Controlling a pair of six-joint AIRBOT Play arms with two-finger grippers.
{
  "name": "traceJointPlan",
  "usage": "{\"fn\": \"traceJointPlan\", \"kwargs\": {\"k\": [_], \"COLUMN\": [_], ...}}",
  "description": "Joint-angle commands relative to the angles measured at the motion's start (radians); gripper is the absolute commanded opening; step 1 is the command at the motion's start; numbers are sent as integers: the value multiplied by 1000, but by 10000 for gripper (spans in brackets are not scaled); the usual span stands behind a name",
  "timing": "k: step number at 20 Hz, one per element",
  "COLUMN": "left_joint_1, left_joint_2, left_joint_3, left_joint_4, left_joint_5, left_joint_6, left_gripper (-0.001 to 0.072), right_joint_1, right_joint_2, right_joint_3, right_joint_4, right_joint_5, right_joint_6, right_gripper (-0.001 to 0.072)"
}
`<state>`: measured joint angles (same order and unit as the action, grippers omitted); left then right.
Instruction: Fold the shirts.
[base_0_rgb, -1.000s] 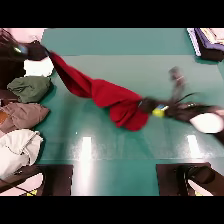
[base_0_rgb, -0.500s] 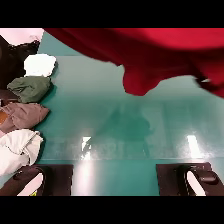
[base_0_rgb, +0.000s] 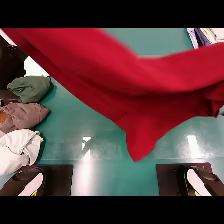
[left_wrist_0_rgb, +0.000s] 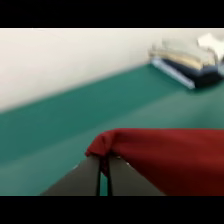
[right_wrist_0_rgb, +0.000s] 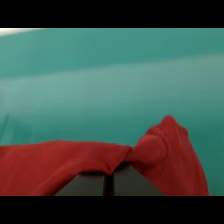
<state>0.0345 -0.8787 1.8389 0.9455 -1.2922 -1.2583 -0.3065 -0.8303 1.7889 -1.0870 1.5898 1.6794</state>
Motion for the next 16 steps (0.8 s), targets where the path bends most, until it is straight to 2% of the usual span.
{"fn": "traceJointPlan", "kwargs": {"k": [1,3,6,9,12,13,14,15,16], "left_joint_1": [0,0,0,0,0,0,0,0,0], "left_joint_2": [1,1,1,1,1,1,1,1,1], "left_joint_3": [-309,-556,-860,-996,-997,-997,-997,-997,-997], "left_joint_4": [-2,-2,6,19,15,14,14,14,14], "left_joint_5": [-116,-101,39,158,186,184,183,184,183], "left_joint_6": [-9,-6,10,10,9,9,8,8,8], "left_gripper": [30,30,30,30,30,30,30,30,30], "right_joint_1": [-11,-3,68,172,243,253,262,262,253], "right_joint_2": [-167,-266,-406,-537,-647,-673,-698,-716,-726], "right_joint_3": [23,23,23,23,23,23,23,24,24], "right_joint_4": [74,71,64,47,15,22,22,23,21], "right_joint_5": [223,240,161,-24,-269,-343,-412,-457,-474], "right_joint_6": [-5,-5,-24,-51,-50,-50,-50,-50,-50], "right_gripper": [16,16,17,17,18,73,399,679,687]}}
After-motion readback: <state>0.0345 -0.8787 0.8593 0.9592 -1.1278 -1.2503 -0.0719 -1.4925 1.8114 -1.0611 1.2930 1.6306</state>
